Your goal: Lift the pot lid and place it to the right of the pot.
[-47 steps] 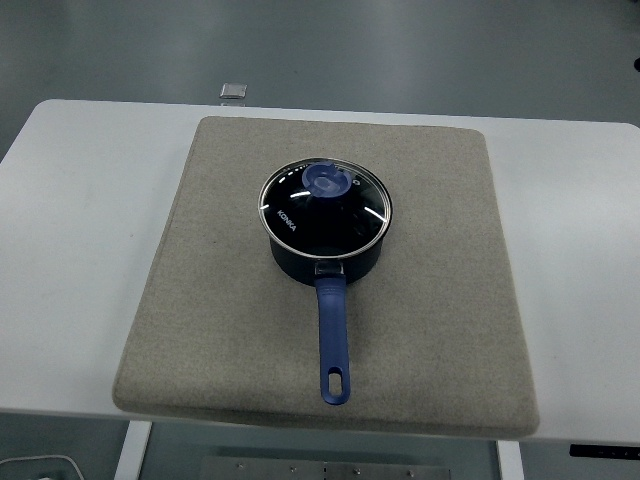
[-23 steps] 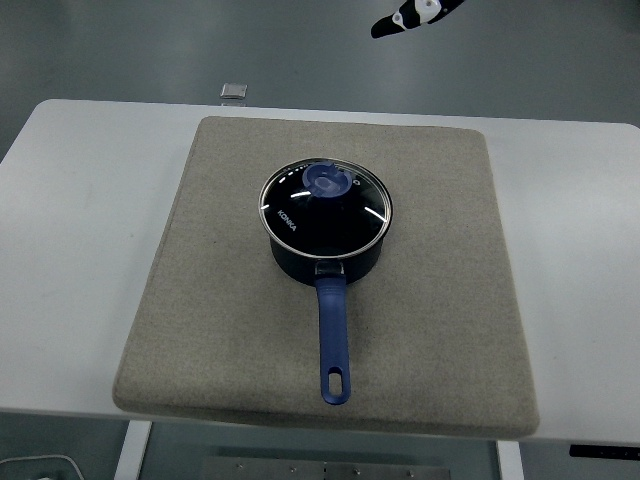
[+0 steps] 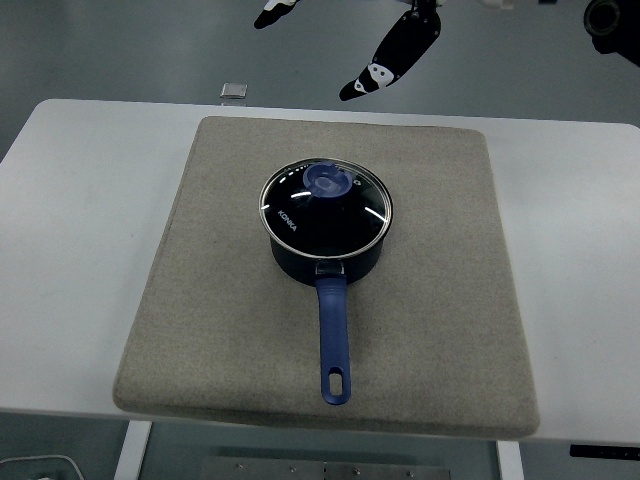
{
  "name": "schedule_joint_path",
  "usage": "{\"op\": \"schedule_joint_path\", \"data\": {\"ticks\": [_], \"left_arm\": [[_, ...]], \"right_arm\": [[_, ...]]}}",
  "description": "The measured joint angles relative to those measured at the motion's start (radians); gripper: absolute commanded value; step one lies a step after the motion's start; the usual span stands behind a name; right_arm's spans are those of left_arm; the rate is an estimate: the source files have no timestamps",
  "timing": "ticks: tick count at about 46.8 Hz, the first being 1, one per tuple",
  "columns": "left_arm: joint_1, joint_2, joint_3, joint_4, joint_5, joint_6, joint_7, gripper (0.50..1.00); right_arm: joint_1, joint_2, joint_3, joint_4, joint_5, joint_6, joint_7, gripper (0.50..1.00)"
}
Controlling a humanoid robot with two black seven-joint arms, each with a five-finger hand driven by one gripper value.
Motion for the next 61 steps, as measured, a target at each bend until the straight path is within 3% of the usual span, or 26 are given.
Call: {"op": "schedule_joint_path", "data": {"ticks": [16, 50, 61], "left_arm": [[0.000, 0.000, 0.000, 0.000, 0.000, 0.000, 0.000, 1.000], [0.000, 0.000, 0.000, 0.000, 0.000, 0.000, 0.000, 1.000], [0.000, 0.000, 0.000, 0.000, 0.000, 0.000, 0.000, 1.000]], "right_arm": [[-0.069, 0.031, -0.006, 0.000, -0.116, -0.039, 0.000, 0.897], [-0.177, 0.059, -0.020, -0.001, -0.144, -0.071, 0.000, 0.897], [-0.199, 0.064, -0.024, -0.004, -0.154, -0.105, 0.000, 0.897]]}}
